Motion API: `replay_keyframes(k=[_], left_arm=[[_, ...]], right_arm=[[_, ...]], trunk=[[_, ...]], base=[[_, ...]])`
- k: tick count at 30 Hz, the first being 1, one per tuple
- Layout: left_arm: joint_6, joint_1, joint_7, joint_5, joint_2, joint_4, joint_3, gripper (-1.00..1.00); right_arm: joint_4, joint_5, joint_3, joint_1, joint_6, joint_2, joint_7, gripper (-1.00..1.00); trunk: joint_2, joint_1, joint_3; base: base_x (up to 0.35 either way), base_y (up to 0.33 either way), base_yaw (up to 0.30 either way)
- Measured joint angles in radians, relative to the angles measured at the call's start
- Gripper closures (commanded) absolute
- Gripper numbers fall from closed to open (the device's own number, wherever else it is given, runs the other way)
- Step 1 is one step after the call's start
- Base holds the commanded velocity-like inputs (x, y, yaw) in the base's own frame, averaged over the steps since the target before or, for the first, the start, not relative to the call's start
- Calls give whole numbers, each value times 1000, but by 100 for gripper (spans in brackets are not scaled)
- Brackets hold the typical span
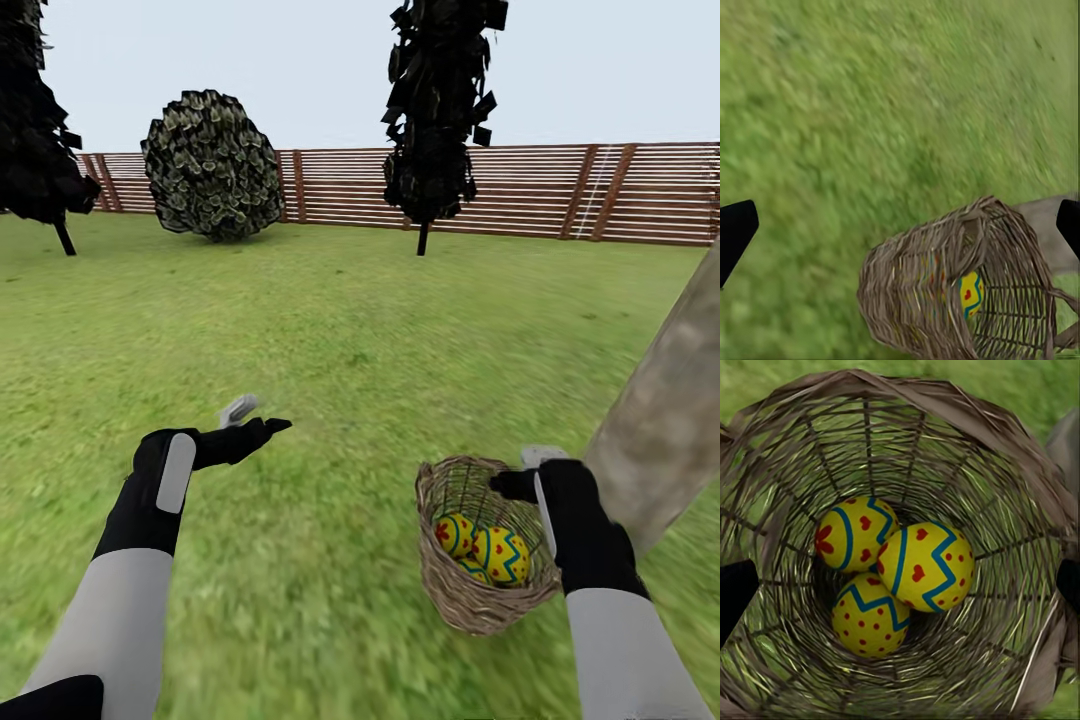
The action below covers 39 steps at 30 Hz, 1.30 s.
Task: Take the three Easter eggs out of the wicker basket on the lawn in the garden, then place them on the lawn next to a single tree (choose any tree) so that all three eggs are next to the same tree and none are left in the basket.
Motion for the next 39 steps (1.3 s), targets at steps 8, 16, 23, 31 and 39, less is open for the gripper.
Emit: replay_keyframes(k=[8, 16, 23, 31, 39], left_arm=[[0, 0, 0, 0, 0, 0, 0, -100], [0, 0, 0, 0, 0, 0, 0, -100], [-1, 0, 0, 0, 0, 0, 0, -100], [0, 0, 0, 0, 0, 14, 0, -100], [-1, 0, 0, 0, 0, 21, 0, -100]], right_arm=[[80, -3, 3, 0, 5, -1, 1, -100], [132, -1, 4, -2, 1, -1, 6, -100], [124, 0, 72, -2, -6, -2, 12, -100], [123, 0, 86, -2, -9, -2, 15, -100], [141, -1, 88, -2, -7, -5, 16, -100]], trunk=[[0, 0, 0], [0, 0, -2], [0, 0, -2], [0, 0, -2], [0, 0, -2]], base=[[5, 1, -275], [0, 0, -131], [0, 0, -4], [90, 166, 0], [276, 147, 0]])
